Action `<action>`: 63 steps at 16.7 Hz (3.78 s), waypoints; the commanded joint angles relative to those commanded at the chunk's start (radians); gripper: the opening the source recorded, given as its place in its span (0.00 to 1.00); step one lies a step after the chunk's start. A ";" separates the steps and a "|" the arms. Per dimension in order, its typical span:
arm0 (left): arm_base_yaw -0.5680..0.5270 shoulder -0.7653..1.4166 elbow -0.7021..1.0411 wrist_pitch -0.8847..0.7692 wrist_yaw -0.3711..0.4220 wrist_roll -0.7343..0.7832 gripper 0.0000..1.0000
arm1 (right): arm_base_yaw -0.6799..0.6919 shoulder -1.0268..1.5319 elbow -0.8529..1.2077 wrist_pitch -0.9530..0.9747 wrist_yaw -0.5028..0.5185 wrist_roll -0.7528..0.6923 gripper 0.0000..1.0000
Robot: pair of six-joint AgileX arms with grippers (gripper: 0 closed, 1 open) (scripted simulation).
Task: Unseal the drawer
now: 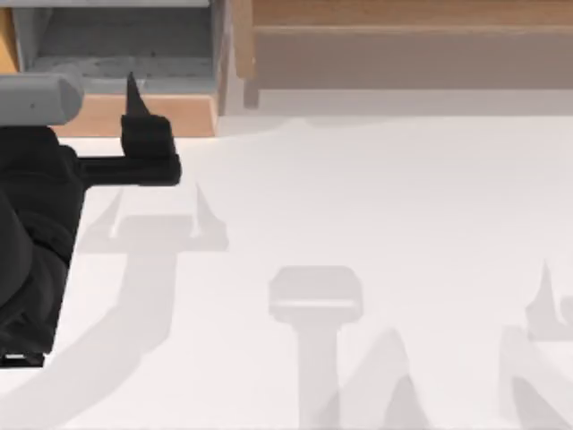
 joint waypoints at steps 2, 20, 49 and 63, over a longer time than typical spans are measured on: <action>0.004 -0.003 -0.004 -0.002 0.003 0.000 1.00 | 0.000 0.000 0.000 0.000 0.000 0.000 1.00; 0.881 1.022 0.417 0.540 0.852 1.127 1.00 | 0.000 0.000 0.000 0.000 0.000 0.000 1.00; 1.125 1.445 0.729 0.699 1.166 1.567 0.70 | 0.000 0.000 0.000 0.000 0.000 0.000 1.00; 1.125 1.445 0.729 0.699 1.166 1.567 0.00 | 0.000 0.000 0.000 0.000 0.000 0.000 1.00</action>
